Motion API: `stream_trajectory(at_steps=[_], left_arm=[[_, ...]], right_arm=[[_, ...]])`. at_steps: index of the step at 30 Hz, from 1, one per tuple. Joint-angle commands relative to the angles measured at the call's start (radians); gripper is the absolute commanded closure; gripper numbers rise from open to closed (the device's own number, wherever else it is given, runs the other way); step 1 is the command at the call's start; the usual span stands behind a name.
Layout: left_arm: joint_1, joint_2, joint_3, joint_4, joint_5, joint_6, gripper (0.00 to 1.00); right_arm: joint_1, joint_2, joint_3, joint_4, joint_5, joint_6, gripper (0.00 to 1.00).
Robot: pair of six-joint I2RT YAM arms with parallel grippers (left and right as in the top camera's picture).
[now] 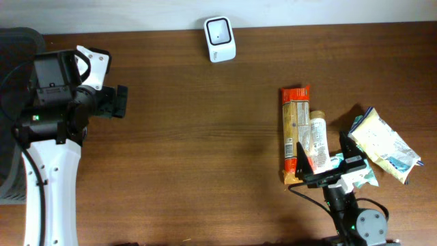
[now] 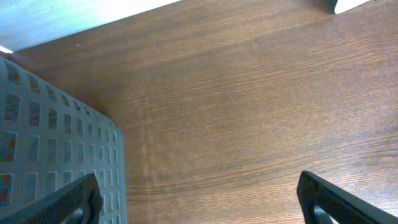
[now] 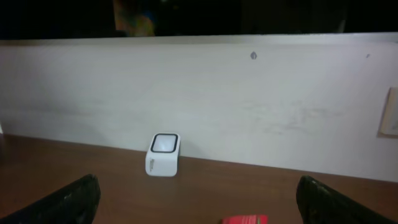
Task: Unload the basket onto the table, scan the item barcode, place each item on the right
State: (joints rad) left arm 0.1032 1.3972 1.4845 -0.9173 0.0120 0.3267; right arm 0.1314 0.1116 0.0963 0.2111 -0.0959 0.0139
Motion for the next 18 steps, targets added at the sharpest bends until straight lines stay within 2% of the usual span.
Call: stream_trajectory(at_steps=[1,6,10,18], left_arm=[[0.003,-0.006,0.006,0.002,0.011,0.015,0.01],[0.003,-0.006,0.006,0.002,0.011,0.015,0.01],[0.003,-0.006,0.006,0.002,0.011,0.015,0.01],[0.003,-0.006,0.006,0.002,0.011,0.015,0.01]], right_arm=[[-0.008,-0.056,-0.060,0.002,0.002,-0.007,0.01],[-0.008,-0.108,-0.091,-0.100,0.002,-0.007,0.01],[-0.007,-0.108,-0.091,-0.278,-0.032,-0.002,0.01],[-0.008,-0.108,-0.091,-0.278,-0.028,-0.003,0.01]])
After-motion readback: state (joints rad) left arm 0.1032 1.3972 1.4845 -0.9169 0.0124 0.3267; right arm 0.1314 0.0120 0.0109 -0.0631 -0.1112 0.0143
